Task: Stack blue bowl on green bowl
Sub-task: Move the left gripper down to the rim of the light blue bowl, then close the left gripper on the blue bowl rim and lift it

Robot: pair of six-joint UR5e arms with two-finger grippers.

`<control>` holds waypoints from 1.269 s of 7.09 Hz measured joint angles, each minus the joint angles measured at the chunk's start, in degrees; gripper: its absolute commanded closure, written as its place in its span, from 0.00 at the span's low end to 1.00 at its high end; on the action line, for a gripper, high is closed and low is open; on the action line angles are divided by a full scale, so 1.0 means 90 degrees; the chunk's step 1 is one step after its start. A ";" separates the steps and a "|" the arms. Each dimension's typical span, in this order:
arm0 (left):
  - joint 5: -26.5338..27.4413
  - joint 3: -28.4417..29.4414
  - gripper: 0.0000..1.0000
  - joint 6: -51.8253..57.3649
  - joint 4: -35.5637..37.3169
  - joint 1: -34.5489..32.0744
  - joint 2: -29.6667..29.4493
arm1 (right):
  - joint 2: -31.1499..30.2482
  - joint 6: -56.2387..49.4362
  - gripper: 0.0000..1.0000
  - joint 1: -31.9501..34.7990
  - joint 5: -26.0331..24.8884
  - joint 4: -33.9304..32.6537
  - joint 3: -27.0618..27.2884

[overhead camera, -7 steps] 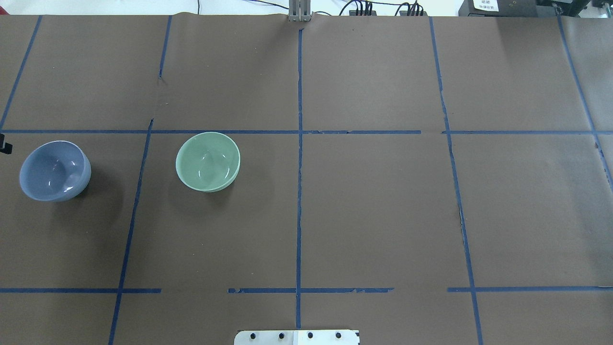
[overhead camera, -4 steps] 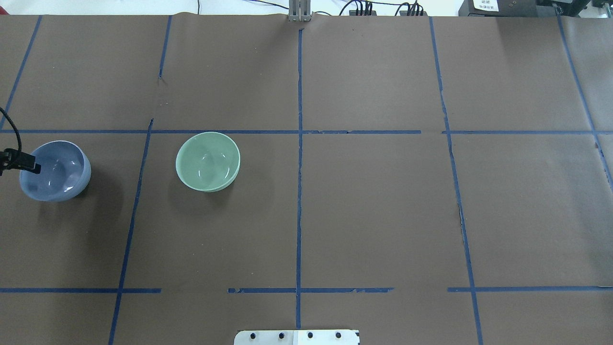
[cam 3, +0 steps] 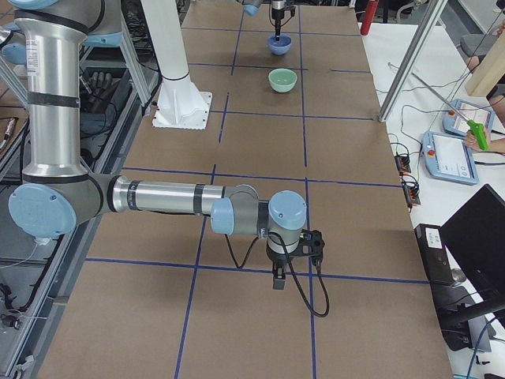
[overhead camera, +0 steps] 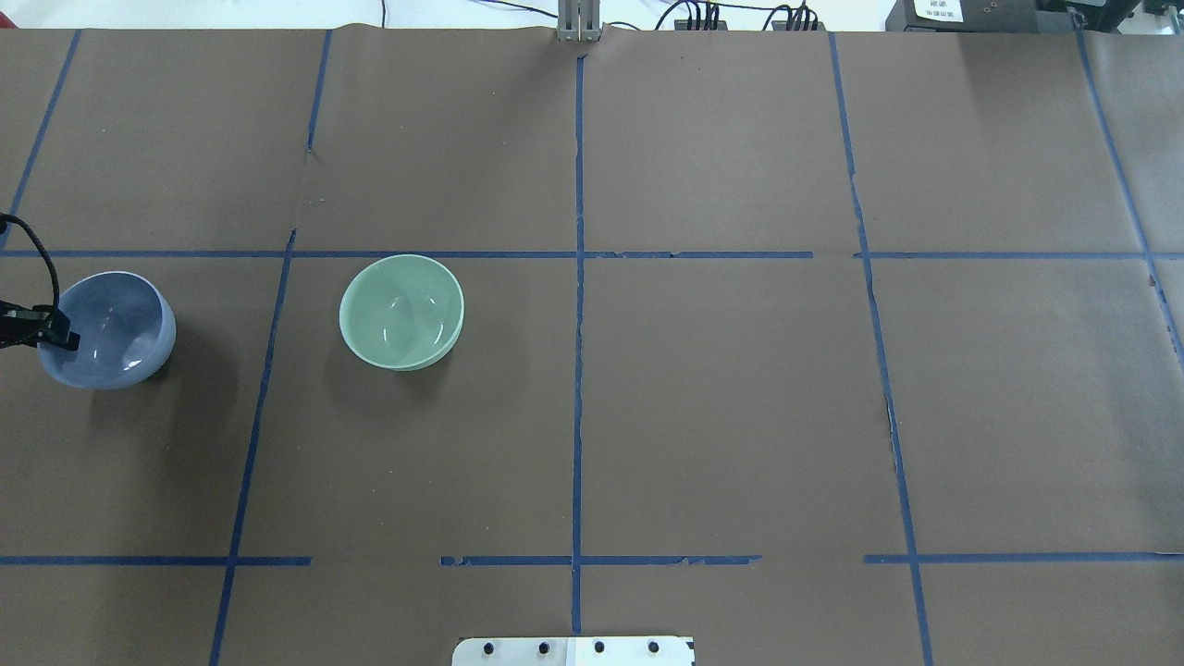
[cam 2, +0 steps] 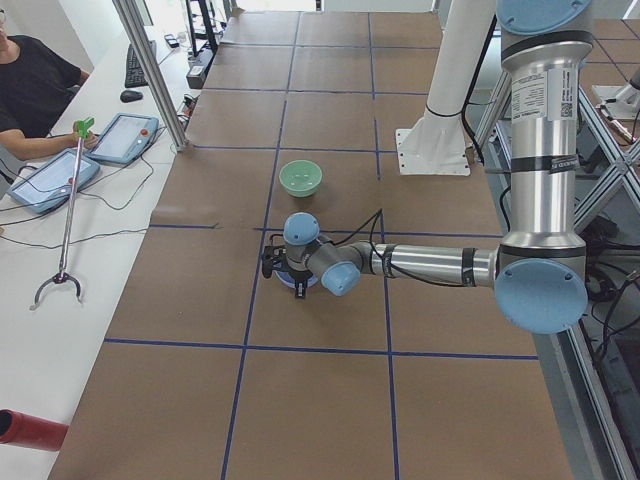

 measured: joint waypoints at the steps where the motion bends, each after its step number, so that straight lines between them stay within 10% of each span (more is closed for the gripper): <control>1: -0.0027 -0.0104 1.00 0.0017 0.0003 -0.0019 0.0021 | 0.0000 0.0000 0.00 0.0000 0.0002 -0.0002 0.0000; 4: -0.0549 -0.1225 1.00 0.0688 0.1004 -0.0494 0.0228 | 0.0000 0.0000 0.00 0.0000 0.0003 0.0002 0.0000; 9: -0.0690 -0.3270 1.00 0.2245 0.5618 -0.2024 -0.0930 | 0.0000 0.0002 0.00 0.0000 -0.0001 0.0002 0.0000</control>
